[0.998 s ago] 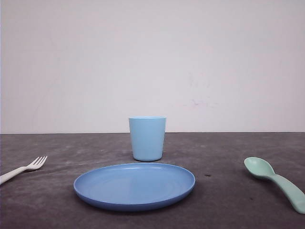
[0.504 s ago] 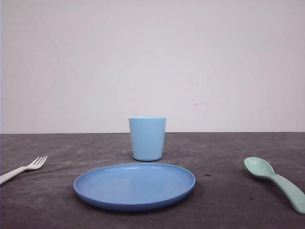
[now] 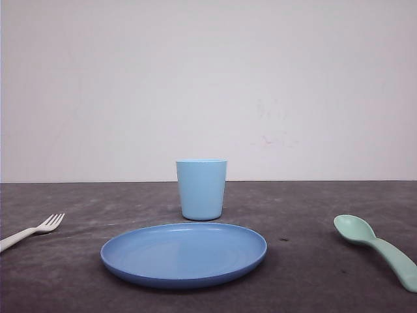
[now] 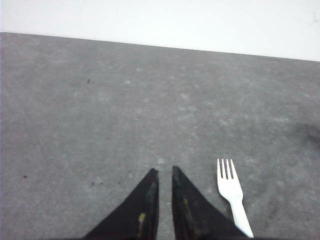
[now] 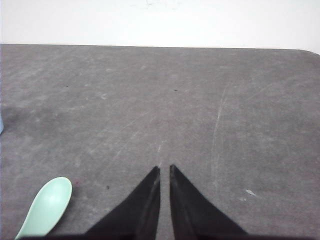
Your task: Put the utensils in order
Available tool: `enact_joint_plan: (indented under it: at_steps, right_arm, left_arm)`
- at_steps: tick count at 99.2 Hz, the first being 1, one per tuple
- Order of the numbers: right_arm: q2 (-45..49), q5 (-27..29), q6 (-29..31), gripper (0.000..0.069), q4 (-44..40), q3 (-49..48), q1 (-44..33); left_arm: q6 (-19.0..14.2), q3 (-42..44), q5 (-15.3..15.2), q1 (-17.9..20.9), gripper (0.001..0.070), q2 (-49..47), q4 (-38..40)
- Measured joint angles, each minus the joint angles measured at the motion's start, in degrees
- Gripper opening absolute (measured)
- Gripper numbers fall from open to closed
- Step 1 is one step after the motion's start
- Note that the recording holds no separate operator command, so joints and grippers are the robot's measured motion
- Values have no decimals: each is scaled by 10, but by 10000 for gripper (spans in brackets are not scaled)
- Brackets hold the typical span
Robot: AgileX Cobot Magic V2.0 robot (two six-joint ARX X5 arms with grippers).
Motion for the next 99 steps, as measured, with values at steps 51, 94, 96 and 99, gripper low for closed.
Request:
enact_joint_plan:
  at_steps: [51,94,96,99]
  right_arm:
    - [0,-2,0,35,0,0,0]
    - [0,-2,43,35,-2,0,0]
    - [0,-2,44,35,-2,0,0]
    - [0,-2,46,35,-2,0,0]
  left_arm:
    - [0,0,0,0,23,0,0]
    - [0,0,0,0,23,0,0]
    - [0,0,0,0,23,0,0]
    - [0,0,0,0,23,0,0]
